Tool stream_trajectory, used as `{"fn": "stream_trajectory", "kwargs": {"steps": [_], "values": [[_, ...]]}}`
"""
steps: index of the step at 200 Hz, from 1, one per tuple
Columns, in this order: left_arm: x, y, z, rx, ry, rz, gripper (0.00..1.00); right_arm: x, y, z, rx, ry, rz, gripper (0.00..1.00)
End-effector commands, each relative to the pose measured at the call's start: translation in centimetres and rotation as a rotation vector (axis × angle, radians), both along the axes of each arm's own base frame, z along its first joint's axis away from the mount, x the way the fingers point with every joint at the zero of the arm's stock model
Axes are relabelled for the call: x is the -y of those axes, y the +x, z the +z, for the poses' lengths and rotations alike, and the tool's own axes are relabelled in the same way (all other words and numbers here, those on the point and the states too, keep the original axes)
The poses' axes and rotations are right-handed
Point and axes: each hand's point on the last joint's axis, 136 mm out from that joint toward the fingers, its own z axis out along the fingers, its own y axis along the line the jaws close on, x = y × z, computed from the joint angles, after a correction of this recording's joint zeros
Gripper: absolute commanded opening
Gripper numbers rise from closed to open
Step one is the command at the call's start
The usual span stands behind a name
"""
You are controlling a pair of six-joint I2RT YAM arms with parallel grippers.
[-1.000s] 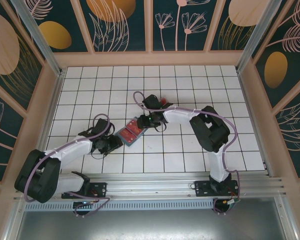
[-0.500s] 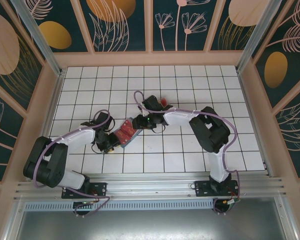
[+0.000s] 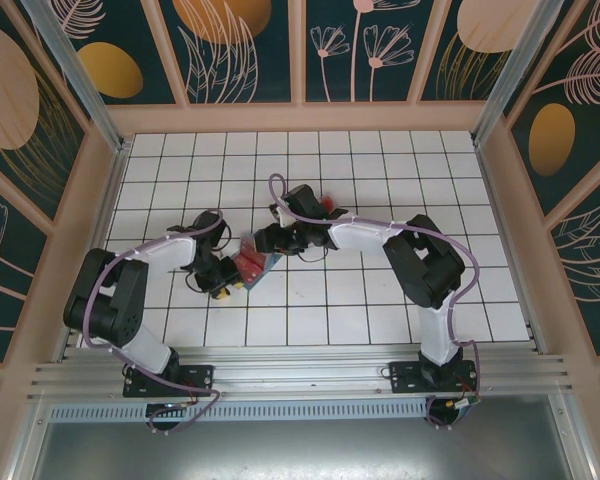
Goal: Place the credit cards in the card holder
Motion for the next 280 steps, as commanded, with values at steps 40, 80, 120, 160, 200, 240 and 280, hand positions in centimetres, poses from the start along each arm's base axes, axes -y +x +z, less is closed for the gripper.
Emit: {"fn": "stream_trajectory", "kwargs": {"steps": [40, 80, 120, 160, 200, 240, 280], "values": [[-0.1, 17.2, 3.2, 0.569, 0.084, -0.010, 0.36, -0.8, -0.5, 2.1, -0.001, 0.064, 0.023, 0.47], [-2.9, 16.8, 3.5, 0.571, 0.123, 0.034, 0.36, 0.2, 0.7, 1.8, 0.032, 0.027, -0.022, 0.48], [-5.1, 15.7, 4.8, 0.584, 0.145, 0.061, 0.38, 3.4, 4.0, 1.1, 0.134, -0.123, -0.107, 0.47], [-4.0, 15.5, 7.1, 0.627, 0.062, 0.068, 0.40, 5.3, 5.6, 3.0, 0.209, -0.151, -0.155, 0.48], [-2.0, 15.4, 7.2, 0.620, -0.057, 0.059, 0.40, 2.9, 6.1, 1.7, 0.308, -0.331, -0.077, 0.48], [-2.3, 14.5, 6.6, 0.602, -0.039, 0.058, 0.41, 0.4, 5.9, -1.0, 0.348, -0.442, -0.003, 0.54], [-2.5, 13.7, 5.7, 0.587, -0.037, 0.064, 0.41, -0.6, 5.7, -3.7, 0.365, -0.534, 0.033, 0.58]]}}
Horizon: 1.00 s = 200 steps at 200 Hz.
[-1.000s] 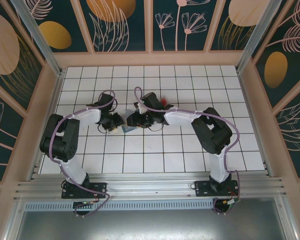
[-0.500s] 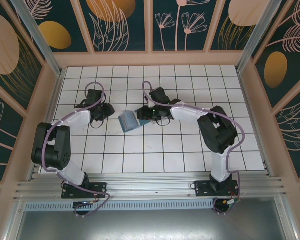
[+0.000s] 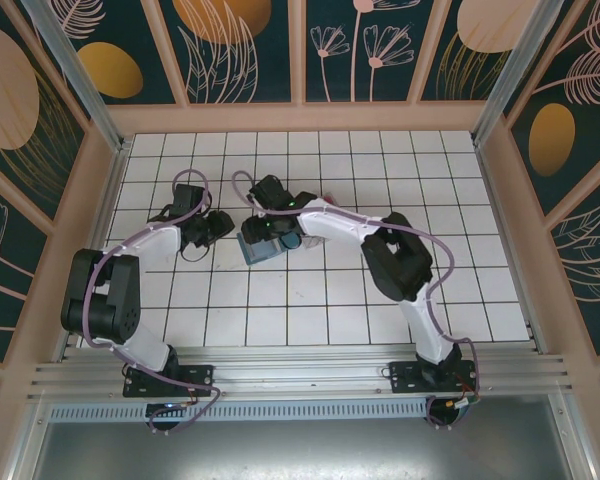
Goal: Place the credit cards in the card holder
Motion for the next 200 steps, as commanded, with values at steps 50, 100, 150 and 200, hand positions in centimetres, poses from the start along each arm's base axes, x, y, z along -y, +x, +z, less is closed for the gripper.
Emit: {"fn": "stream_trajectory", "kwargs": {"steps": [50, 100, 150, 200], "values": [[0.2, -0.6, -0.2, 0.010, -0.019, 0.004, 0.42, 1.3, 0.6, -2.8, -0.003, -0.122, -0.013, 0.55], [0.2, -0.8, -0.3, 0.008, -0.020, 0.002, 0.42, 2.4, 1.0, -3.1, -0.002, -0.134, -0.040, 0.36], [0.2, -0.9, 0.3, 0.017, -0.022, -0.007, 0.42, 3.0, 0.7, -2.1, -0.062, -0.015, -0.061, 0.19], [0.4, -1.4, 1.4, 0.043, -0.034, -0.014, 0.42, -0.2, -3.6, 1.4, -0.302, 0.380, -0.002, 0.16]]}}
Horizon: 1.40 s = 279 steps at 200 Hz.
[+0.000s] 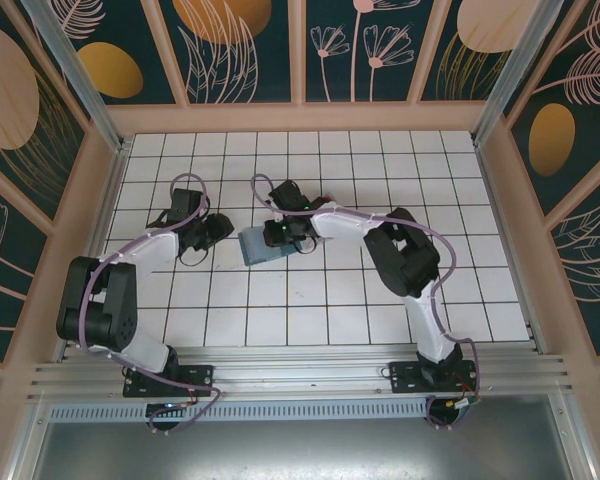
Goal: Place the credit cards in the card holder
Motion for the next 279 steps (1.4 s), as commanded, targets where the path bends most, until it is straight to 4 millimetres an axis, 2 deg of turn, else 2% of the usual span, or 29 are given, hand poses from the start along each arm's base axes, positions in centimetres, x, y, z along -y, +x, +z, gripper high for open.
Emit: {"fn": "stream_trajectory", "kwargs": {"steps": [1, 25, 41, 60, 82, 109, 140, 160, 177, 197, 218, 230, 237, 240, 246, 268, 271, 279], "values": [[0.4, -0.8, 0.4, 0.003, -0.020, -0.017, 0.42, -3.2, -3.1, 3.8, -0.133, 0.269, 0.052, 0.16], [0.6, -1.3, 0.3, -0.001, -0.031, -0.029, 0.42, -3.7, -3.9, 4.6, -0.202, 0.382, 0.050, 0.16], [0.8, -1.5, 0.4, -0.001, -0.042, -0.036, 0.42, -3.0, -3.9, 4.4, -0.204, 0.382, 0.028, 0.17], [1.0, -1.8, 0.6, 0.004, -0.057, -0.046, 0.42, -1.1, -3.5, 4.0, -0.175, 0.342, -0.031, 0.18], [0.8, -2.0, 0.9, 0.013, -0.054, -0.038, 0.42, 1.3, -2.9, 3.8, -0.090, 0.236, -0.091, 0.26], [0.9, -1.7, 1.5, 0.028, -0.060, -0.034, 0.42, 3.8, -3.2, 3.1, -0.024, 0.108, -0.134, 0.44], [1.8, -1.4, 2.2, 0.042, -0.056, -0.055, 0.42, 6.1, -3.6, 2.3, 0.004, 0.023, -0.170, 0.47], [3.2, -1.2, 2.6, 0.047, -0.044, -0.087, 0.42, 7.1, -3.4, 3.7, 0.039, 0.030, -0.180, 0.48], [4.4, -1.2, 2.6, 0.044, -0.030, -0.114, 0.42, 8.6, -2.2, 6.2, 0.111, 0.025, -0.205, 0.48], [5.1, -1.0, 2.4, 0.043, -0.022, -0.124, 0.42, 11.3, 0.2, 8.9, 0.206, -0.022, -0.252, 0.52], [6.2, -0.7, 2.4, 0.046, -0.028, -0.138, 0.42, 14.6, 2.8, 10.4, 0.265, -0.075, -0.305, 0.55], [7.0, -0.5, 2.5, 0.047, -0.031, -0.154, 0.42, 16.2, 3.9, 10.6, 0.281, -0.099, -0.327, 0.56], [7.5, -0.5, 2.5, 0.048, -0.032, -0.162, 0.42, 16.2, 4.1, 10.5, 0.283, -0.112, -0.317, 0.57], [7.7, -0.3, 2.6, 0.049, -0.034, -0.163, 0.42, 17.3, 4.8, 10.5, 0.282, -0.120, -0.341, 0.57], [8.1, -0.3, 2.5, 0.048, -0.036, -0.171, 0.43, 17.9, 5.2, 10.2, 0.277, -0.134, -0.345, 0.57], [9.7, -0.1, 2.1, 0.038, -0.040, -0.200, 0.43, 18.7, 6.3, 9.1, 0.255, -0.153, -0.325, 0.58], [10.2, 0.5, 2.9, 0.056, -0.048, -0.206, 0.43, 18.7, 6.3, 8.9, 0.253, -0.157, -0.319, 0.58], [10.9, 0.8, 3.1, 0.060, -0.052, -0.218, 0.43, 18.7, 6.6, 8.5, 0.252, -0.174, -0.306, 0.58]]}}
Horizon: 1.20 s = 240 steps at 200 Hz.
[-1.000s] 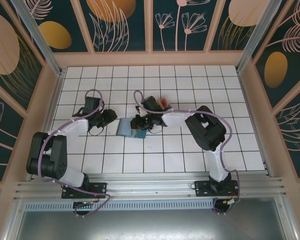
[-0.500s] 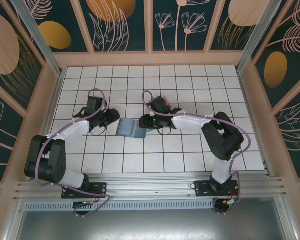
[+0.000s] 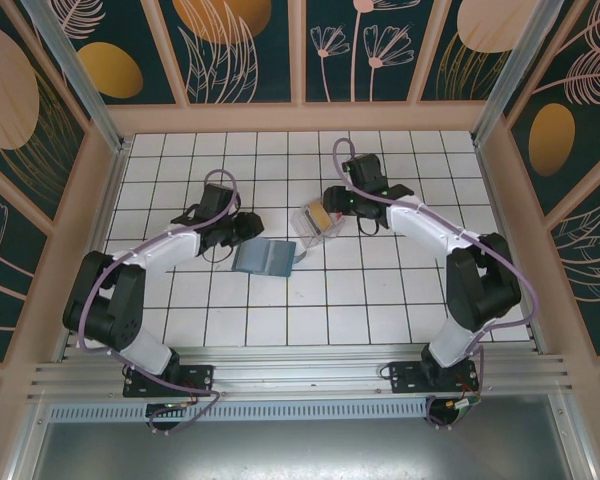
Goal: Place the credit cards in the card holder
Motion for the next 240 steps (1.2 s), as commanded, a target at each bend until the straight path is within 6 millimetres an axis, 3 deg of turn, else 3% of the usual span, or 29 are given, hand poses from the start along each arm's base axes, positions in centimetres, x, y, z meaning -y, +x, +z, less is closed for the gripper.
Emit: {"fn": "stream_trajectory", "kwargs": {"steps": [1, 28, 31, 39, 114, 153, 210, 240], "values": [[2.1, 1.6, 1.3, 0.035, -0.021, -0.016, 0.43, 0.4, 0.3, -1.9, -0.041, -0.087, 0.058, 0.58], [4.4, 2.6, 1.9, 0.052, -0.034, -0.050, 0.44, 0.2, 0.9, -3.1, -0.059, -0.130, 0.088, 0.58], [4.6, 2.7, 0.8, 0.030, -0.024, -0.053, 0.45, 0.2, 1.0, -3.2, -0.060, -0.135, 0.086, 0.58], [5.1, 3.0, 0.4, 0.021, -0.022, -0.059, 0.45, 0.4, 1.3, -3.5, -0.063, -0.147, 0.083, 0.58], [10.0, 4.9, -1.9, -0.016, -0.032, -0.136, 0.46, 0.7, 2.2, -5.9, -0.106, -0.205, 0.073, 0.58], [10.6, 4.9, -3.0, -0.033, -0.028, -0.142, 0.46, 1.0, 2.3, -6.4, -0.113, -0.214, 0.068, 0.58], [9.8, 4.0, -6.8, -0.093, 0.014, -0.135, 0.46, 2.1, 3.1, -4.9, -0.080, -0.215, 0.029, 0.57], [9.5, 3.7, -7.5, -0.103, 0.027, -0.133, 0.46, 2.6, 3.2, -4.4, -0.071, -0.212, 0.018, 0.57]]}}
